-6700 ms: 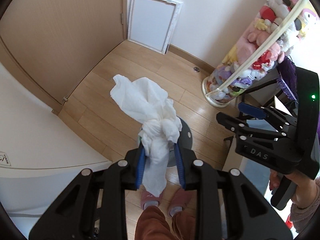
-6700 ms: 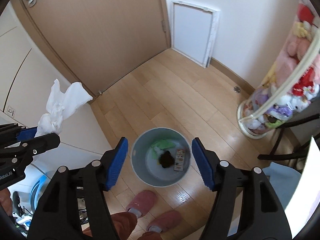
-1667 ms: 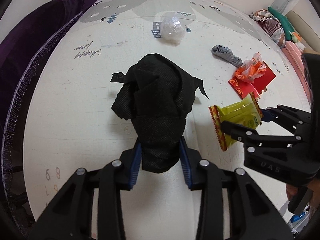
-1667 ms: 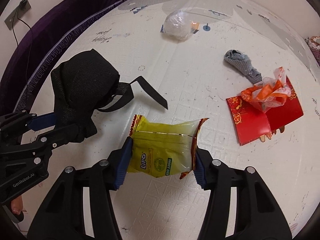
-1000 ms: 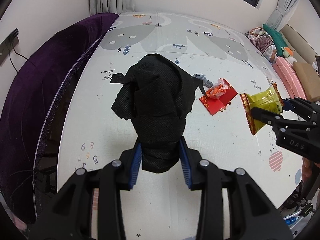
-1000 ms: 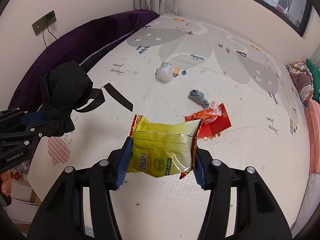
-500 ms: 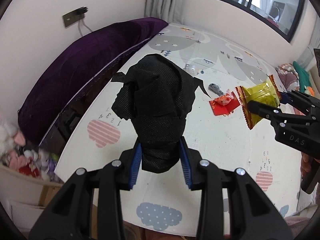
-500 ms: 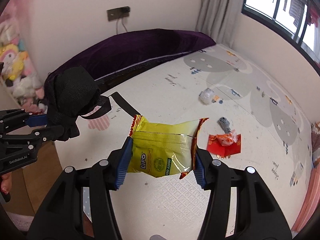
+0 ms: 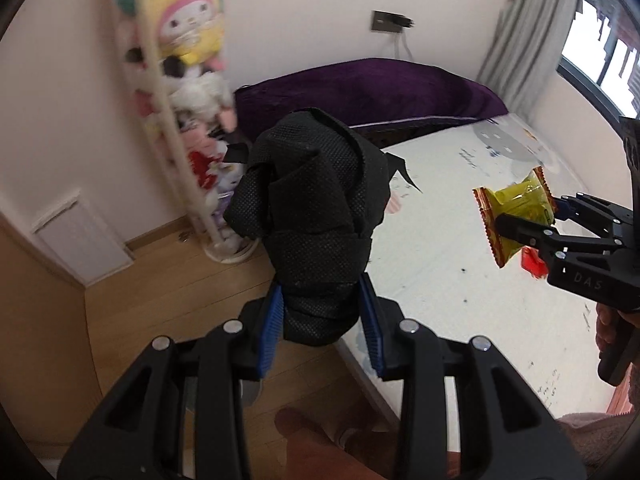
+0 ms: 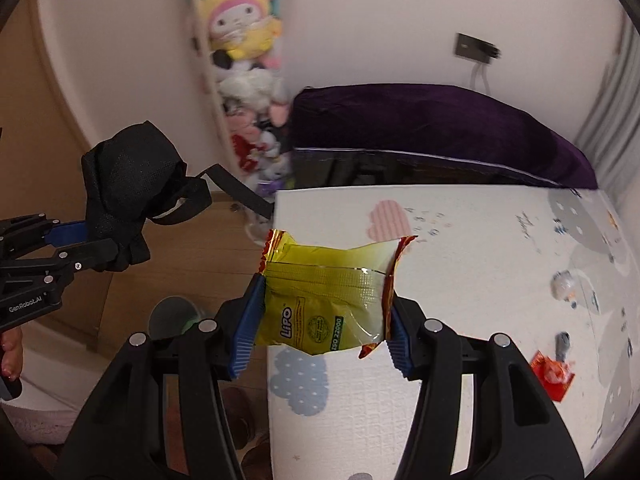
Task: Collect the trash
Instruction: 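Carry the black bag and yellow packet to the bin and release both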
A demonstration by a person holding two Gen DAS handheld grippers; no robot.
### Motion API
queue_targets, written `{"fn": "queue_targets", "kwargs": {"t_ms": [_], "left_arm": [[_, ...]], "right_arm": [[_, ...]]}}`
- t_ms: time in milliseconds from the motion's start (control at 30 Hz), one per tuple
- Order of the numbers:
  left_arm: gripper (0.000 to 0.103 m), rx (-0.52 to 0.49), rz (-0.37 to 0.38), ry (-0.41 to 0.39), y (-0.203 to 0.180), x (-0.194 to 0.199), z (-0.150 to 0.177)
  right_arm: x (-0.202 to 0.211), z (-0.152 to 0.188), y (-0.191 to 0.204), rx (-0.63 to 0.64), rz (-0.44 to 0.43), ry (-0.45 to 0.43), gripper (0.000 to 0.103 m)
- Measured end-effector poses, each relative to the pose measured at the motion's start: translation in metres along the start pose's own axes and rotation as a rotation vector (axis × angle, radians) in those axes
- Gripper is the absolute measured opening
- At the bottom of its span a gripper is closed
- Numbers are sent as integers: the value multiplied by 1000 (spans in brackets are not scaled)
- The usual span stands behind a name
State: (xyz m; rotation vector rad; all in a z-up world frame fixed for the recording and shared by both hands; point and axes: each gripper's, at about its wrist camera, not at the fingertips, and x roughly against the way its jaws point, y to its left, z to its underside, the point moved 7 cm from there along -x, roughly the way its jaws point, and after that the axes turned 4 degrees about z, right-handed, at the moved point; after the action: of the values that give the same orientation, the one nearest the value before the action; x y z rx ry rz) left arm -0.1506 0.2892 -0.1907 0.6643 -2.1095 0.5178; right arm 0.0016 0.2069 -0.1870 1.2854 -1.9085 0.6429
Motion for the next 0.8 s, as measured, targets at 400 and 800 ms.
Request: {"fn": "queue_targets", "kwargs": {"t_ms": [400, 800], "left_arm": [[36, 400, -248, -49, 191, 90, 114], [37, 728, -406, -45, 285, 105, 229]], "right_arm": [[-21, -35, 269, 362, -285, 7, 53], [-94, 16, 449, 664, -456, 91, 54]]}}
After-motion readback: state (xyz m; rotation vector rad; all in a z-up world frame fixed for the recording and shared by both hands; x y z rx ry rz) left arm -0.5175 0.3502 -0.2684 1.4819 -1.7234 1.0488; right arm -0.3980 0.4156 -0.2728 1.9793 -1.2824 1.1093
